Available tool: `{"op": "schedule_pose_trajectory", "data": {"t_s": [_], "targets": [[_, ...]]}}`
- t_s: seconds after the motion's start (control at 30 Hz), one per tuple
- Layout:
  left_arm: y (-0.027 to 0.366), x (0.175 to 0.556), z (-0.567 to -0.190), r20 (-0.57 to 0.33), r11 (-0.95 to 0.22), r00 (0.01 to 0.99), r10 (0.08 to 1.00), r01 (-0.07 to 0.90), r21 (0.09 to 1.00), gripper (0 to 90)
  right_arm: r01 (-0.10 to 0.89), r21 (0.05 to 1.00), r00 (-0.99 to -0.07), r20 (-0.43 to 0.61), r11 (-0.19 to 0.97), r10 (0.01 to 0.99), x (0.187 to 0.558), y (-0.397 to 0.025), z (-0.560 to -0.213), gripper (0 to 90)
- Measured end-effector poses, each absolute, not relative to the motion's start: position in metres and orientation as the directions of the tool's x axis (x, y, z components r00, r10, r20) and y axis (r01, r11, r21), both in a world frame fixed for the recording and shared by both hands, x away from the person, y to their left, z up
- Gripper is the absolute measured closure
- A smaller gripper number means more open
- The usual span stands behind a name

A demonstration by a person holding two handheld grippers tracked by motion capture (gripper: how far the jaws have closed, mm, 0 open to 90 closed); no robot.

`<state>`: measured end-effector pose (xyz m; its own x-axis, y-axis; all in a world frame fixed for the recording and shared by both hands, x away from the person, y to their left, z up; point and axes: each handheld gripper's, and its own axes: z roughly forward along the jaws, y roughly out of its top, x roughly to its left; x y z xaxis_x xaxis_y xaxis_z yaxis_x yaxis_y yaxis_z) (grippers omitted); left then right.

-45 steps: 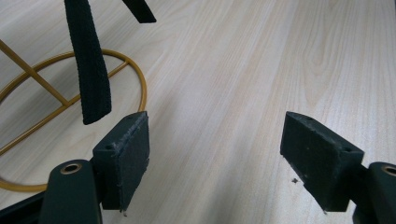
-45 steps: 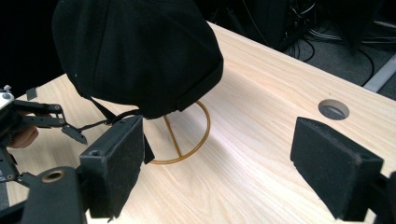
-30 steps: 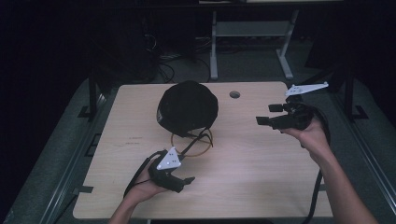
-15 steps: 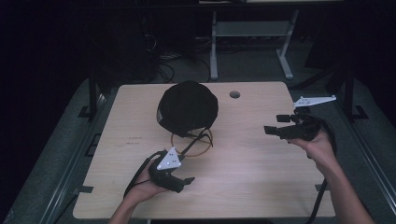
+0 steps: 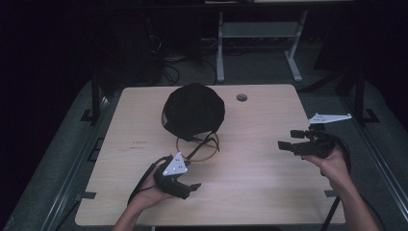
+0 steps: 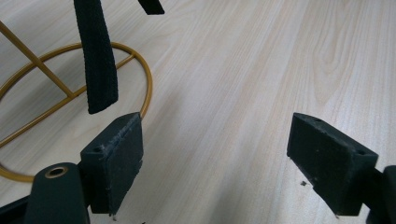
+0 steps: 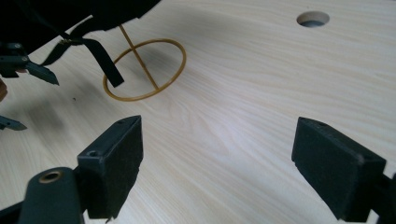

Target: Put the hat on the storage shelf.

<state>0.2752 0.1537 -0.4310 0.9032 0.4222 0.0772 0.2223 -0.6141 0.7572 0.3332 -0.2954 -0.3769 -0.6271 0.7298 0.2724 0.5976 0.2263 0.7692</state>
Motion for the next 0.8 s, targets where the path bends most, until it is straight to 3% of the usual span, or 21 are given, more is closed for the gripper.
{"op": "schedule_pose_trajectory", "data": {"t_s": [0.8], "targets": [[0.153, 0.273, -0.433, 0.075, -0.614, 0.902, 0.426, 0.227, 0.756, 18.3, 0.628, 0.760, -0.585, 0.320, 0.167, 0.745, 0.294, -0.330, -0.422, 16.2]]}}
